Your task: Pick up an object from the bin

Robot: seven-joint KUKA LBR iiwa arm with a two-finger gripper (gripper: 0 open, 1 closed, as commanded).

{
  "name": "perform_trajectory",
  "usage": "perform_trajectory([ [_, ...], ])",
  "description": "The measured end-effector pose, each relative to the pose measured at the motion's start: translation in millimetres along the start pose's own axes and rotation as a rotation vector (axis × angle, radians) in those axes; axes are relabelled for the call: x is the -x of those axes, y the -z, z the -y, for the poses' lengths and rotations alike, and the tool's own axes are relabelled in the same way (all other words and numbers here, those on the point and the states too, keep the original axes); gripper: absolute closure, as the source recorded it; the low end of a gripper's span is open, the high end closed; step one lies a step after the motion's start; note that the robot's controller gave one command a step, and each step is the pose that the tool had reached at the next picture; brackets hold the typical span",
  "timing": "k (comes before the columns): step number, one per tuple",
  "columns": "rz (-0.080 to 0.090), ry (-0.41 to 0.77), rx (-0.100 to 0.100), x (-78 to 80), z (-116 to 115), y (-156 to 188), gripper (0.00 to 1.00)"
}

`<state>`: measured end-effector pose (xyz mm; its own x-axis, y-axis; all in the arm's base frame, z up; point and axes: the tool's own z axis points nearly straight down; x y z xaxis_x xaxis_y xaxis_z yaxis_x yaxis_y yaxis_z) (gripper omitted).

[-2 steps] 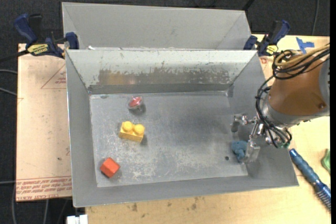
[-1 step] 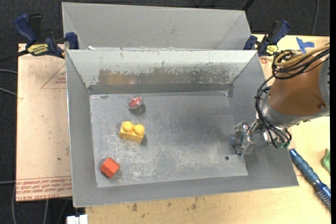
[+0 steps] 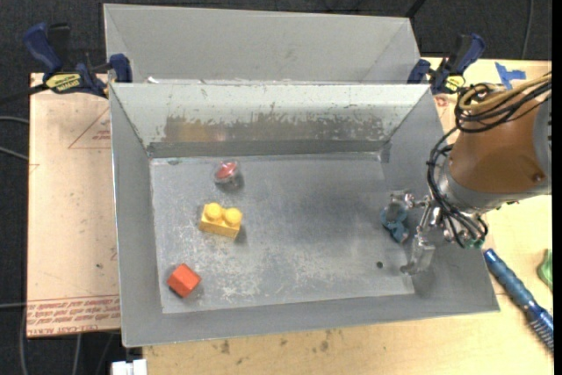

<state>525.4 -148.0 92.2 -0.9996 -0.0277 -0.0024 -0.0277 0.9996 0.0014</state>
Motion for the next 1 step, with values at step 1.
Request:
perform_trajectory([
  [1,0.004,-0.052,-0.001,41.3,5.0,-2.9,0.0],
])
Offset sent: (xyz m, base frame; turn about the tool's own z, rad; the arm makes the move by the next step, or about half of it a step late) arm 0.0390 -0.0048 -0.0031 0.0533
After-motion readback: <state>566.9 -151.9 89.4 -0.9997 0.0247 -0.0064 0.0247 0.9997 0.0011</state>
